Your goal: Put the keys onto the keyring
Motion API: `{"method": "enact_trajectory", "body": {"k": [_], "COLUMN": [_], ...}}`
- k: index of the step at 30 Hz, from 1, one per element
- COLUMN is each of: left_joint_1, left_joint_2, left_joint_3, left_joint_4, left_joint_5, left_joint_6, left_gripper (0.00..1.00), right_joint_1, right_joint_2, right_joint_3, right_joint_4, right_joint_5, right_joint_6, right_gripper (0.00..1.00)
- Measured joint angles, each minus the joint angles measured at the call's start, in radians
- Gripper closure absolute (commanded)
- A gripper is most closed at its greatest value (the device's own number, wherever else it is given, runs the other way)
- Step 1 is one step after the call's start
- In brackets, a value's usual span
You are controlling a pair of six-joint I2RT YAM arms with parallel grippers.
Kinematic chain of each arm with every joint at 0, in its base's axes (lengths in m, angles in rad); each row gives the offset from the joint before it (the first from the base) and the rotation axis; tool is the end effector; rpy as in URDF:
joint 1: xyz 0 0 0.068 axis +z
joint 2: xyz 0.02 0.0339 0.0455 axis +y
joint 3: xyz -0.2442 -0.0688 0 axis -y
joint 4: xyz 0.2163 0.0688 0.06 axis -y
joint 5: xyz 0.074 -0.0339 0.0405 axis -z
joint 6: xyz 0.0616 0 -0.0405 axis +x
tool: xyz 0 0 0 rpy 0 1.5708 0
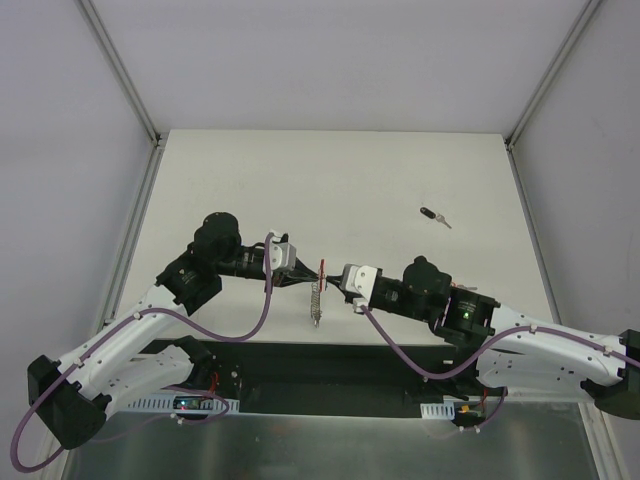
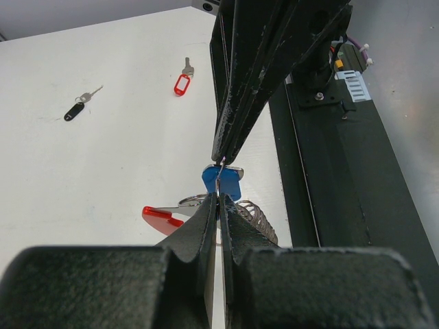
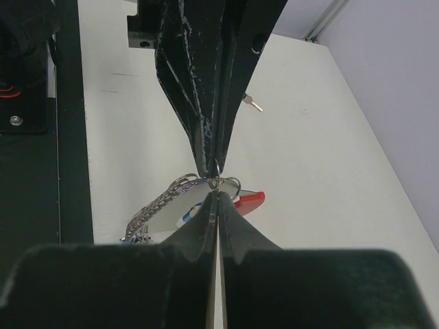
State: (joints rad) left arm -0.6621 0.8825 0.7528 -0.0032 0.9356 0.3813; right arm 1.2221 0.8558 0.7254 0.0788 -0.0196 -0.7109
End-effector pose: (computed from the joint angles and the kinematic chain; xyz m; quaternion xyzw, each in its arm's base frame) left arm 0.1247 -0.1600 0.3190 0.5922 0.4343 -0.4182 0.5346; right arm 0.0732 0.2049 0.3223 -0.6005 0.4064 0.1810 0.6644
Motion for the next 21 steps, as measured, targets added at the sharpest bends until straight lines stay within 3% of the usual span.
{"method": "enact_trajectory", "body": {"k": [21], "left_joint_1": [0.000], "left_joint_2": [0.001], "left_joint_3": [-0.002], "left_joint_4": [0.008], "left_joint_5": [0.006], "left_joint_6": [0.000], "left_gripper": [1.00], "right_joint_1": [0.001], "right_joint_2": [0.010], "right_joint_3": [0.017], "right_joint_4": [-0.004], "right_joint_5": [-0.018], "right_joint_6": [0.006], "right_gripper": [0.99]}}
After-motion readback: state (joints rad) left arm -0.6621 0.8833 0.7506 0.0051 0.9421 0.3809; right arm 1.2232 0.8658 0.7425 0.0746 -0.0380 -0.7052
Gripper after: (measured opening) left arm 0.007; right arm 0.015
